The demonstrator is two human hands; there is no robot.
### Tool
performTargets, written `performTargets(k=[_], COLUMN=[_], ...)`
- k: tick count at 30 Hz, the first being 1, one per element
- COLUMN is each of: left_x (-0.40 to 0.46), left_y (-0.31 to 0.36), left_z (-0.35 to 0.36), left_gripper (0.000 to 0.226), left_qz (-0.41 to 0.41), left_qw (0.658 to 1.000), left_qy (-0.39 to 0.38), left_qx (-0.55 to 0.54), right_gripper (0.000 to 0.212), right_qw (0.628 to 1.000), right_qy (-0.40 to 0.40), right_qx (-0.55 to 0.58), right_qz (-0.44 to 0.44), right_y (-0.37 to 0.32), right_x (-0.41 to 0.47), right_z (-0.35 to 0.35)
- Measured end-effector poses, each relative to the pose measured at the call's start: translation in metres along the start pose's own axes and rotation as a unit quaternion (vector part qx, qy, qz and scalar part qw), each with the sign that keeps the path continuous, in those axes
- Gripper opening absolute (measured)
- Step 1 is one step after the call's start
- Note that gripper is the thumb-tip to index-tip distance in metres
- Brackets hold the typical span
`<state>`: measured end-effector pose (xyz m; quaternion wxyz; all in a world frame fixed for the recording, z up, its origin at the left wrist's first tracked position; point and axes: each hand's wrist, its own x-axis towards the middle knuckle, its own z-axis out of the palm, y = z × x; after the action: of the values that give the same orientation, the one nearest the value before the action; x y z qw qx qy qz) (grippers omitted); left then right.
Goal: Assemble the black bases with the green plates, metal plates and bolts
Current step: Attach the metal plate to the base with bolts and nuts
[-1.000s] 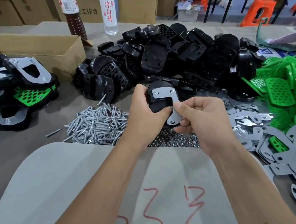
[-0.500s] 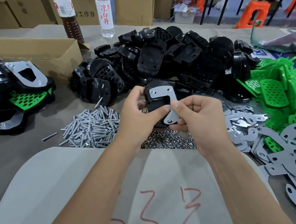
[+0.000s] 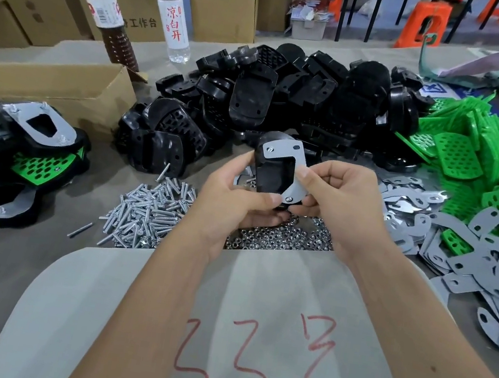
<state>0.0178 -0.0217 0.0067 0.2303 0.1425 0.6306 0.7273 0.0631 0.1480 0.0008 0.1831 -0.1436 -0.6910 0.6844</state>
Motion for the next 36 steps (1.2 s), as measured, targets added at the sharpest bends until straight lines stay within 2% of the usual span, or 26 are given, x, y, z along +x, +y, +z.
performTargets(k=[10, 15, 20, 24, 32, 36], left_x=[0.002, 0.002, 0.001, 0.000, 0.003, 0.001], left_y=[-0.005, -0.005, -0.003, -0.002, 0.000, 0.006], left_z=[0.004, 0.006, 0.003, 0.004, 0.003, -0.004], left_gripper=[0.054, 0.052, 0.048, 0.041, 0.029, 0.043], left_qz=[0.031, 0.031, 0.026, 0.039, 0.076, 0.046], left_qw=[0.998, 0.999, 0.999, 0.998, 0.993, 0.988], left_qy=[0.047, 0.032, 0.012, -0.003, 0.087, 0.079], left_qx=[-0.016, -0.027, -0.044, -0.042, -0.002, -0.125], right_gripper=[0.019, 0.021, 0.017, 0.018, 0.021, 0.022], right_qw=[0.996, 0.996, 0.994, 0.993, 0.995, 0.993], right_qy=[0.039, 0.046, 0.026, -0.021, -0.048, -0.080], right_qx=[-0.035, -0.042, -0.045, -0.033, -0.015, -0.018], right_qz=[-0.069, -0.058, -0.094, -0.107, -0.091, -0.090], right_y=[0.001, 0.001, 0.001, -0.001, -0.004, -0.003], right_x=[-0.008, -0.009, -0.009, -0.011, -0.012, -0.012], right_z=[0.008, 0.010, 0.013, 0.013, 0.012, 0.012])
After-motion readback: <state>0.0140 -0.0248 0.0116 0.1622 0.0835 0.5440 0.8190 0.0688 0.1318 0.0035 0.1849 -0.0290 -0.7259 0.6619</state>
